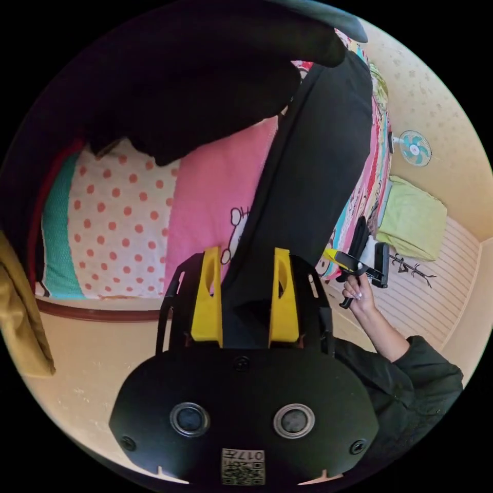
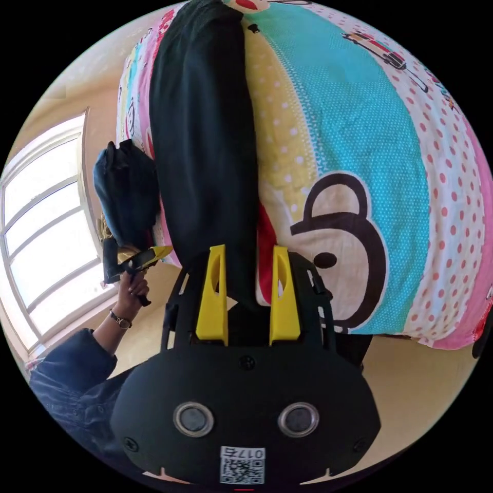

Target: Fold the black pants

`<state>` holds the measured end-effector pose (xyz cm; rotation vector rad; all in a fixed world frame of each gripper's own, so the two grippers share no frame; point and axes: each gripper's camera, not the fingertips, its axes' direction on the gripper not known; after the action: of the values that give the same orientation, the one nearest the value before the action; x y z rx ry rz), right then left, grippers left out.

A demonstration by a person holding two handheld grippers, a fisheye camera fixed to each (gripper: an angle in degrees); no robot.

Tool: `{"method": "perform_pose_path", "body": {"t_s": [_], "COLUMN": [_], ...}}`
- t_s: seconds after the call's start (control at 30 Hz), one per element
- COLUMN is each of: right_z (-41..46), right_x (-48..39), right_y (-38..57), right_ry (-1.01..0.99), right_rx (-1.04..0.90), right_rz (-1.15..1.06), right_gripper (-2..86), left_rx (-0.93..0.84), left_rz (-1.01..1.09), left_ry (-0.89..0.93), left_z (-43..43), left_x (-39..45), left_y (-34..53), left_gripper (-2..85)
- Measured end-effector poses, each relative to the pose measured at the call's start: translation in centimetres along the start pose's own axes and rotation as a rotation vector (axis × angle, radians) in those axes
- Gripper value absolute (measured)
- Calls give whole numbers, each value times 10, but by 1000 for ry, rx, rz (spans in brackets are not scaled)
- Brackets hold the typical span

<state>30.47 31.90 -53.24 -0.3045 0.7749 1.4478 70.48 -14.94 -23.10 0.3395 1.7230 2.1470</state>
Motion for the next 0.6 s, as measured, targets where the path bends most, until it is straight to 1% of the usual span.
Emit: {"method": "perform_pose_path", "body": {"t_s": [0.07,0.1,0.13,0.17,0.2,0.23,0.27,0.3,0.33,0.37,0.4,0.43,0.47,0.5,0.53,0.57,0.6], "right_z": [3,3,2,4,6,11,9,5,-4,-17,-25,-41,-57,-63,-74,-79,-81], "right_x": [0,-1,-6,-12,-14,-16,-18,-19,-20,-18,-17,-14,-11,-10,-8,-4,0], "right_y": [-9,-11,-14,-14,-14,-12,-6,-3,4,12,18,28,39,45,56,66,70], "right_ry": [41,54,77,75,59,47,70,75,66,22,-17,-89,-84,-51,25,74,83], "right_rx": [-14,-24,-51,-108,-151,-224,-231,-221,-209,-201,-194,-186,-186,-190,-204,-228,-242], "right_rz": [38,36,5,-60,-89,-118,-138,-155,-167,-153,-149,-144,-147,-158,-194,-224,-222], "right_gripper": [125,122,111,95,83,57,50,46,42,39,38,36,35,35,35,35,36], "left_rx": [-44,-54,-69,-91,-122,-77,-49,-29,-32,-37,-47,-66,-79,-113,-172,-212,-307], "left_rz": [42,61,91,116,145,138,131,116,96,100,139,207,243,311,358,372,366], "left_ry": [-77,-151,-207,-205,-163,-153,-142,-85,8,55,115,122,110,75,62,73,97], "left_z": [14,20,27,33,47,51,51,52,52,52,50,49,49,52,62,69,89], "left_x": [10,19,28,31,36,37,36,34,31,32,37,47,53,61,66,66,62], "left_y": [-8,-7,-3,0,8,21,26,35,41,44,53,62,66,75,82,85,89], "left_gripper": [159,151,134,107,51,45,42,41,40,40,39,39,38,38,37,37,33]}}
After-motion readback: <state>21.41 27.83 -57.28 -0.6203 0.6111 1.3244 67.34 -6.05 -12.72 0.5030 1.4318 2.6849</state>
